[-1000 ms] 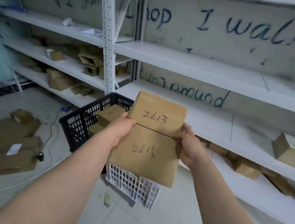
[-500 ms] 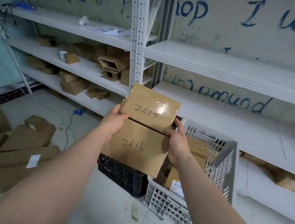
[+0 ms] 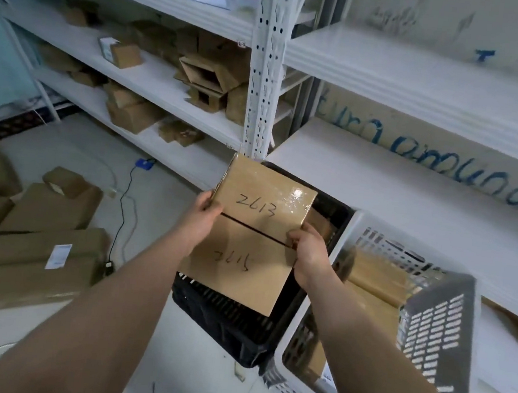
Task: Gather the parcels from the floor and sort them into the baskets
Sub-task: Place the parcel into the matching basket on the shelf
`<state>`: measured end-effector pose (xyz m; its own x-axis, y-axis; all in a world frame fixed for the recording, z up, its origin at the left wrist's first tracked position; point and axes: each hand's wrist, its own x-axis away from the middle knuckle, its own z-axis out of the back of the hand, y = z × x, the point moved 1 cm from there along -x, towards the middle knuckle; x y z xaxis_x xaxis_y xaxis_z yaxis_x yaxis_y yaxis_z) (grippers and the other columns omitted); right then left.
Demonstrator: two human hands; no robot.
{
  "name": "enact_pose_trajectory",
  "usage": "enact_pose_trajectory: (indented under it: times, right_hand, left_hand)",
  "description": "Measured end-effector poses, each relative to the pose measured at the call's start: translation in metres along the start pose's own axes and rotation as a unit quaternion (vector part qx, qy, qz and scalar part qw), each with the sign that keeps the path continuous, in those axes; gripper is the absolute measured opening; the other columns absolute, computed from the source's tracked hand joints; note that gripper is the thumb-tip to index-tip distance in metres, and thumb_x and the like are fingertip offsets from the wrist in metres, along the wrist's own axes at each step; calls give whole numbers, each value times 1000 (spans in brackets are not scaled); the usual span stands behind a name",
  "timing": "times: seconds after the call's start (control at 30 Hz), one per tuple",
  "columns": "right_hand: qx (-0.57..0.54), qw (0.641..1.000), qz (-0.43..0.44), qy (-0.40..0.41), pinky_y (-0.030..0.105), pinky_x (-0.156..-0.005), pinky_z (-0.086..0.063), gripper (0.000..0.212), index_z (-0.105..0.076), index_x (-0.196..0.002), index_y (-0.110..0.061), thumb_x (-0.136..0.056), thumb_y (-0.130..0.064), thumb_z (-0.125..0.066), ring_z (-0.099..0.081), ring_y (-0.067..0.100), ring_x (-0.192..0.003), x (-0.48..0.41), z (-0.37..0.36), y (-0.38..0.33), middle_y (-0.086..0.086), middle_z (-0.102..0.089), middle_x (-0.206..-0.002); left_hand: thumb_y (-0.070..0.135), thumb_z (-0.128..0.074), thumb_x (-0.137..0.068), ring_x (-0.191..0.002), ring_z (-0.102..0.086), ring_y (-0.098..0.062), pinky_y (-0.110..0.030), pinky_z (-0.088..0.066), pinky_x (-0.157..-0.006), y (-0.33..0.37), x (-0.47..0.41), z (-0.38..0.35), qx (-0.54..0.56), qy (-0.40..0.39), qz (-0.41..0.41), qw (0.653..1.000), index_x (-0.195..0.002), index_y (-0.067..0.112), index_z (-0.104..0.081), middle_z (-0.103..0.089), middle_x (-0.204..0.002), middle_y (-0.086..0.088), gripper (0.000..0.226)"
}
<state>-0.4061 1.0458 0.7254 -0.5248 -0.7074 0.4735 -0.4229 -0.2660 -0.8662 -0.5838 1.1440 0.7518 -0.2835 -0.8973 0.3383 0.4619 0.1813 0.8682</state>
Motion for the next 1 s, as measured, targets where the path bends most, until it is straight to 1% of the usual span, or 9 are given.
enact_pose_trajectory:
  times: [0.13, 0.2, 0.33, 0.53, 0.67, 0.77, 0.83, 0.93, 1.0]
  right_hand:
    - [8, 999, -46, 19, 50, -86, -56, 32, -64, -114, -12, -91, -5, -45, -66, 35, -96, -22, -2, 22, 16, -69, -107]
    - [-3, 998, -63, 25, 50, -82, -58, 33, -66, -112, -9, -85, -3, -47, -67, 38, -95, -29, -5, 31, 18, -70, -106]
    - [-6, 993, -88, 78, 38, -65, -55, 27, -64, -95, -5, -74, 3, -49, -63, 34, -81, -40, -9, 50, 15, -65, -92]
    - [-15, 980, -123, 158, 32, -62, -50, 24, -60, -115, -11, -92, -8, -53, -63, 27, -87, -48, -15, 76, 11, -66, -102]
    - [3, 971, -159, 176, 32, -64, -51, 33, -58, -124, -7, -91, -12, -58, -63, 27, -89, -52, -15, 94, 12, -66, -105]
    - [25, 968, -164, 187, 30, -63, -46, 31, -52, -126, -11, -95, -9, -49, -58, 21, -87, -54, -18, 97, 7, -62, -103]
    - [35, 967, -167, 192, 32, -70, -45, 34, -51, -129, -12, -96, -8, -46, -56, 19, -89, -57, -18, 98, 5, -60, -105]
    - [35, 962, -180, 201, 31, -71, -45, 29, -56, -120, -7, -95, -4, -44, -56, 21, -87, -59, -19, 102, 9, -62, -101]
    - [30, 962, -185, 201, 30, -67, -46, 27, -60, -113, -4, -92, 0, -43, -58, 25, -88, -58, -21, 105, 13, -64, -99]
  left_hand:
    - [46, -41, -99, -127, -47, -26, -46, -37, -100, -25, -33, -2, -69, -42, 23, 996, -143, 26, -35, -50, -140, -2, 49]
    - [52, -42, -96, -123, -49, -26, -46, -40, -101, -36, -51, 0, -92, -64, 42, 993, -143, 26, -35, -50, -139, -3, 54]
    - [52, -44, -96, -123, -49, -26, -42, -40, -102, -47, -82, 1, -135, -121, 65, 981, -144, 25, -32, -47, -141, -6, 56]
    - [44, -42, -99, -115, -50, -22, -30, -36, -88, -54, -113, -4, -201, -205, 76, 955, -145, 22, -32, -47, -141, -6, 52]
    - [42, -43, -99, -114, -50, -20, -36, -39, -96, -64, -126, -12, -237, -284, 91, 925, -147, 21, -30, -48, -139, -5, 54]
    - [39, -44, -99, -125, -48, -25, -38, -38, -101, -71, -132, -17, -253, -311, 99, 911, -149, 22, -23, -45, -143, -5, 57]
    - [37, -46, -98, -120, -50, -23, -38, -40, -102, -76, -137, -19, -255, -319, 100, 907, -149, 22, -23, -48, -141, -5, 58]
    - [35, -47, -97, -108, -50, -19, -31, -40, -92, -76, -141, -20, -272, -328, 102, 899, -148, 19, -27, -50, -138, -5, 57]
    - [36, -48, -95, -116, -52, -22, -31, -40, -96, -78, -144, -20, -276, -337, 109, 893, -147, 19, -29, -47, -142, -6, 58]
